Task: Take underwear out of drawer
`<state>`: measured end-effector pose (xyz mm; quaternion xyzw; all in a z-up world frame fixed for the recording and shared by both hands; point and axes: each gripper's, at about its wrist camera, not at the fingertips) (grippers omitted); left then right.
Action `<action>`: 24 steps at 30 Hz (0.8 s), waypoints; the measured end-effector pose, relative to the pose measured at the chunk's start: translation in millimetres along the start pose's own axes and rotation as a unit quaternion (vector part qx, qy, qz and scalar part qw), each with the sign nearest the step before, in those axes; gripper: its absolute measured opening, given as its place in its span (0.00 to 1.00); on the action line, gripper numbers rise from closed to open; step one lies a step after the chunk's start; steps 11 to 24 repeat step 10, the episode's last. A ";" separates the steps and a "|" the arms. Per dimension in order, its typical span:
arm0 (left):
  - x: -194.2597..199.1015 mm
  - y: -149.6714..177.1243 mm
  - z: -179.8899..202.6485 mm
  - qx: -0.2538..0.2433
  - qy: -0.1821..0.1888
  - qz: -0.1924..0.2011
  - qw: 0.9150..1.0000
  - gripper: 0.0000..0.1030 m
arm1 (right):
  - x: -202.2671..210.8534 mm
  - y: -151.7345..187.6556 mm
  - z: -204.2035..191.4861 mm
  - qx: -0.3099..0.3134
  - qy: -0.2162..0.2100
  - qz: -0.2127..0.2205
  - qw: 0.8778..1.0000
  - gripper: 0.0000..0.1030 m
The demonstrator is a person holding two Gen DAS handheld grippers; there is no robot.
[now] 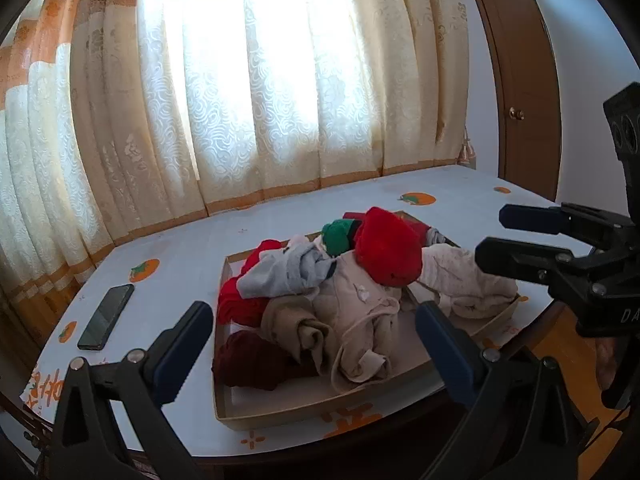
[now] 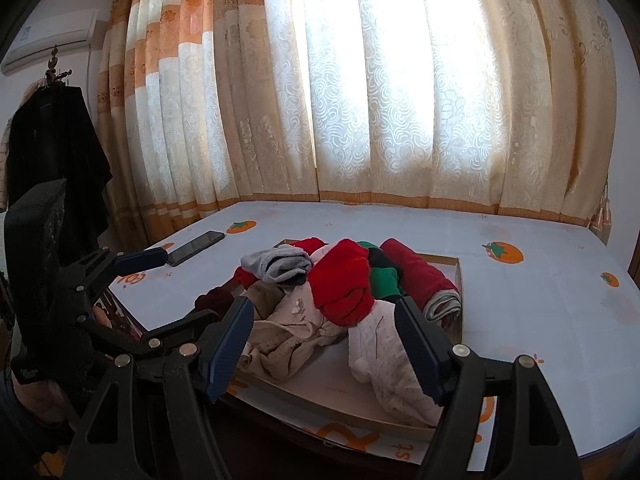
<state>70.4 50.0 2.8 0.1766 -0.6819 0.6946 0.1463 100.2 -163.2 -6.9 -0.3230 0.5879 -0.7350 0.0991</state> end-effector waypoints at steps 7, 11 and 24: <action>-1.7 3.0 1.1 -0.007 0.005 0.001 1.000 1.00 | -0.3 1.1 -0.4 0.001 0.000 -0.002 1.000 0.73; -2.0 2.4 0.9 -0.003 0.003 0.000 1.000 1.00 | 0.2 1.5 -0.2 0.002 0.000 -0.002 1.000 0.73; -2.0 2.4 0.9 -0.003 0.003 0.000 1.000 1.00 | 0.2 1.5 -0.2 0.002 0.000 -0.002 1.000 0.73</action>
Point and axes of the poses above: each gripper's, at about its wrist camera, not at the fingertips, and x roughly against the way its jaws point, z to its right, y to its underside, and after that the axes turned 11 degrees about x, right-handed
